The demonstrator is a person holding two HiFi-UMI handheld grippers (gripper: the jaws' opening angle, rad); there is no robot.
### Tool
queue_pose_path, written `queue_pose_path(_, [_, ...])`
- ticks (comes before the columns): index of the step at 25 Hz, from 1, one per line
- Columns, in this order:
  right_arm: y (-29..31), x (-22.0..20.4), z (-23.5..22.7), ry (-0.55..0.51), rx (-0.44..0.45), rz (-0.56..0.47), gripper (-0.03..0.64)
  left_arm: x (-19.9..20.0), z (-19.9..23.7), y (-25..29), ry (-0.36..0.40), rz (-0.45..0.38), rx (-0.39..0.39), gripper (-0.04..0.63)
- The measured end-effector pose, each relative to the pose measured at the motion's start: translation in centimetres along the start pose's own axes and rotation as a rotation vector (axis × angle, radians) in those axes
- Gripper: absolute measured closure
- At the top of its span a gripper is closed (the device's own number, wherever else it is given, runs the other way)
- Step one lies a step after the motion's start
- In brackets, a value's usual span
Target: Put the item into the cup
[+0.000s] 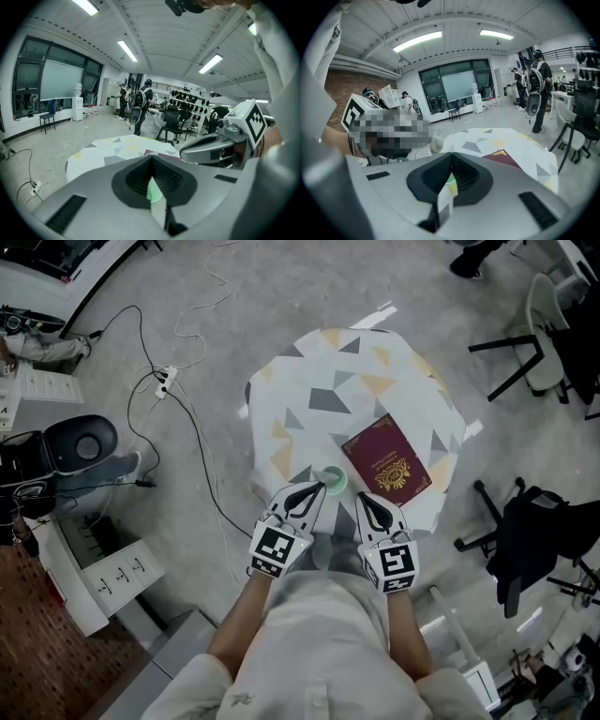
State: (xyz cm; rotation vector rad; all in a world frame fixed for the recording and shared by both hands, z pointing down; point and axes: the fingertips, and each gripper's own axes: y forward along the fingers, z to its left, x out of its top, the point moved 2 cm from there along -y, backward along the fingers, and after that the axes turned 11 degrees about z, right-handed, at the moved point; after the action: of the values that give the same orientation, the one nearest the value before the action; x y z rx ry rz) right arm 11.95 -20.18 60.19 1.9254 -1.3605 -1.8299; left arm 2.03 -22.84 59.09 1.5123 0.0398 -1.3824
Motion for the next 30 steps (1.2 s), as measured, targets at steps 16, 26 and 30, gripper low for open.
queue_pose_path(16, [1.2, -2.9, -0.2, 0.035, 0.008, 0.047, 0.611, -3.9, -0.4, 3.3, 0.016, 0.112, -0.014, 0.584])
queue_pose_path(26, [1.6, -3.8, -0.5, 0.047, 0.015, 0.069, 0.611, -5.5, -0.6, 4.8, 0.012, 0.164, -0.017, 0.584])
queue_pose_path(30, [1.8, -4.0, -0.6, 0.046, 0.021, 0.074, 0.611, -5.7, -0.5, 5.2, 0.012, 0.181, -0.014, 0.584])
